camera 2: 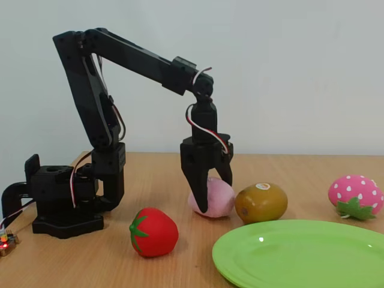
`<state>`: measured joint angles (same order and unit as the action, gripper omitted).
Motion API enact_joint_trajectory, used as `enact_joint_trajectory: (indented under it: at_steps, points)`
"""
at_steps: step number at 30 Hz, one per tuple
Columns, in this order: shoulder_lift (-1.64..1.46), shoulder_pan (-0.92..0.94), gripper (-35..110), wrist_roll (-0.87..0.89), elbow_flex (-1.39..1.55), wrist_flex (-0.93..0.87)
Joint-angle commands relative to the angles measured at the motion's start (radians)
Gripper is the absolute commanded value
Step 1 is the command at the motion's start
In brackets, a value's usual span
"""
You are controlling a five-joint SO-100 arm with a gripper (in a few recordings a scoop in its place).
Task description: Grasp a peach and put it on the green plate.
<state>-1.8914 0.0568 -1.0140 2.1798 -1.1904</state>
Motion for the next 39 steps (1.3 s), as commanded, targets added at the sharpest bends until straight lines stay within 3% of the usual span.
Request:
enact_joint_trajectory:
  at_steps: [1, 26, 33, 39]
  points:
    - [0.0, 0.003, 36, -0.038, 0.014, -0.003]
    - [-0.025, -0.032, 30, -0.015, 0.083, 0.011]
    - [-0.117, -0.067, 30, 0.121, 0.057, 0.009]
    - [-0.153, -0.091, 30, 0.351, -0.02, 0.008]
